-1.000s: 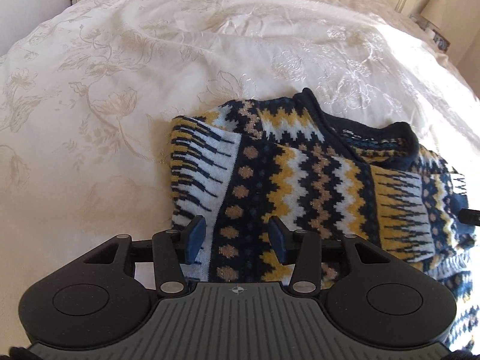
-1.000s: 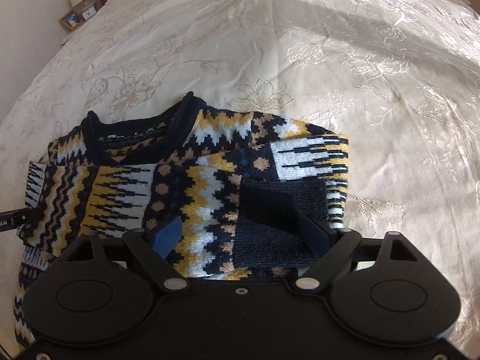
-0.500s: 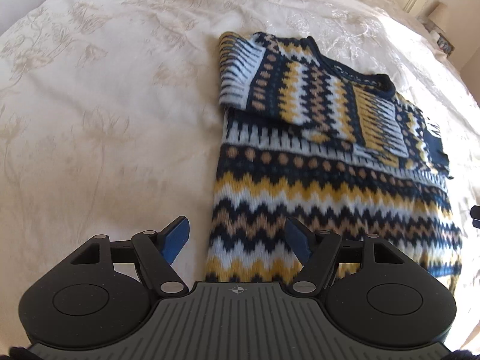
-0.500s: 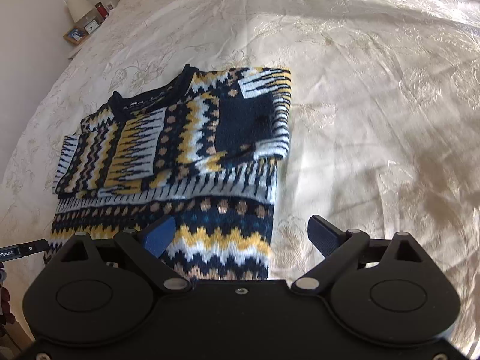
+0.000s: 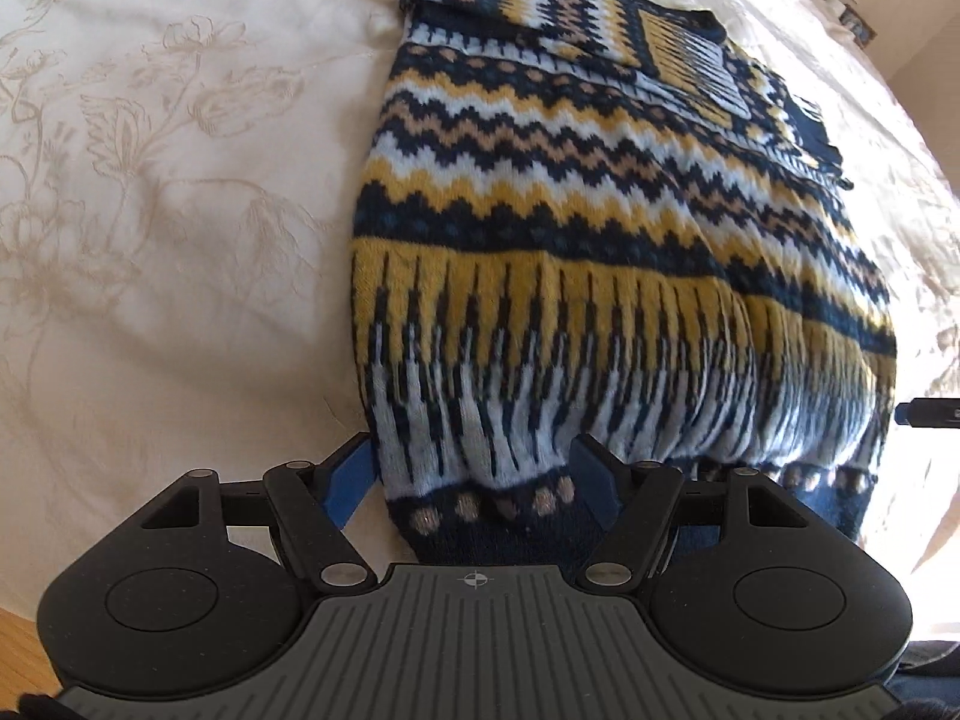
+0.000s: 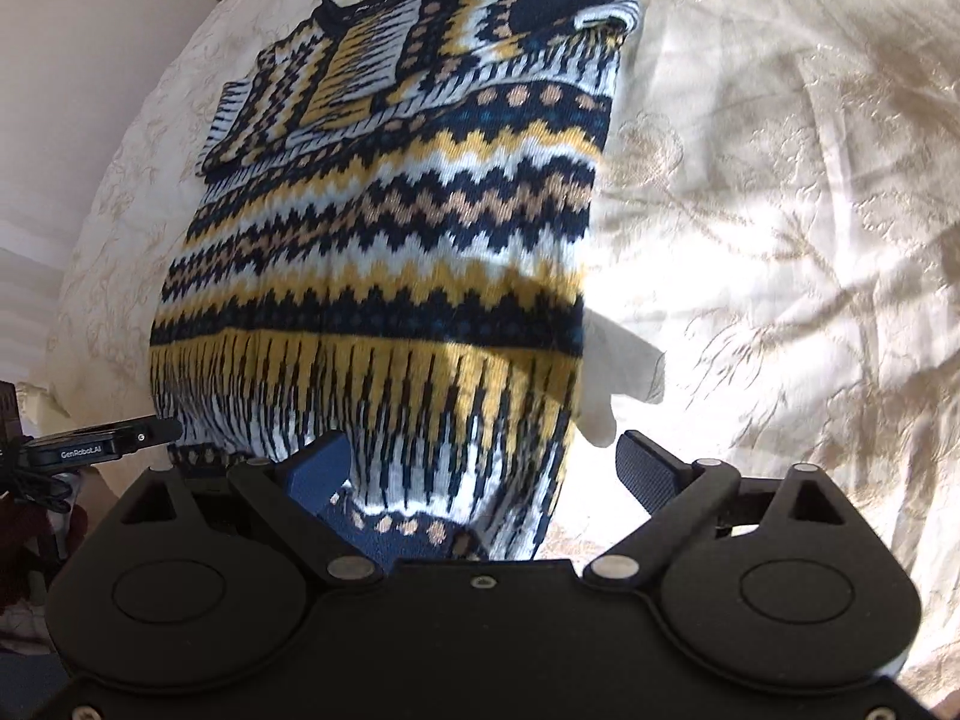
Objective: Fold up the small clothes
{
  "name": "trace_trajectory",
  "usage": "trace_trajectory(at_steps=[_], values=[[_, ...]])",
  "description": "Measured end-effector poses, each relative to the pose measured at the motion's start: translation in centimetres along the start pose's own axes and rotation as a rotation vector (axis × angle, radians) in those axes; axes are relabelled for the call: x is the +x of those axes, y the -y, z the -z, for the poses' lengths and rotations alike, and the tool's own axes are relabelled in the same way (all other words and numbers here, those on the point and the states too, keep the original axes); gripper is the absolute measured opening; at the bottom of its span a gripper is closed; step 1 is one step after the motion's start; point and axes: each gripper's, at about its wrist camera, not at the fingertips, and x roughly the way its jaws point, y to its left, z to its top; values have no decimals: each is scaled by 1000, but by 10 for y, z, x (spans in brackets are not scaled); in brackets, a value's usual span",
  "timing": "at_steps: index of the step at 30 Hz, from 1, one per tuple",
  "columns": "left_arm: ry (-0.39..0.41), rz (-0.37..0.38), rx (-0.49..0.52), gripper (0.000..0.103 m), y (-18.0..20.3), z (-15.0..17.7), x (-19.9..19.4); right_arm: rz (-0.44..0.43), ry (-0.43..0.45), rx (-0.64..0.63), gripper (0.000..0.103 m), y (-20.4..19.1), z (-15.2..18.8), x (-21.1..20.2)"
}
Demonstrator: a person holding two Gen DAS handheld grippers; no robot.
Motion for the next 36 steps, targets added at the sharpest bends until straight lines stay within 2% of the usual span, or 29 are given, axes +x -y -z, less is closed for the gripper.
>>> trace_trajectory(at_steps=[5, 9, 15, 20, 25, 28, 32, 36], values=[[-21, -16, 21, 69, 5, 11, 14, -39, -94, -48, 96, -6, 13, 21], [-9, -33, -6, 69, 4, 18, 21, -48, -157, -117, 96, -13, 20, 37], [1, -53, 19, 75, 9, 20, 25, -59, -192, -167, 98, -18, 26, 52], [10, -40, 24, 77, 6, 21, 24, -48, -147, -129, 103, -21, 35, 53], [13, -30, 88, 86, 11, 24, 28, -20, -66, -81, 103, -20, 51, 51], [27, -40, 135, 87, 14, 29, 28, 0, -25, -42, 103, -21, 59, 51], [62, -48, 147, 87, 15, 35, 27, 26, 27, -16, 103, -23, 70, 52], [57, -41, 169, 87, 15, 37, 26, 71, 50, 26, 103, -31, 75, 55]])
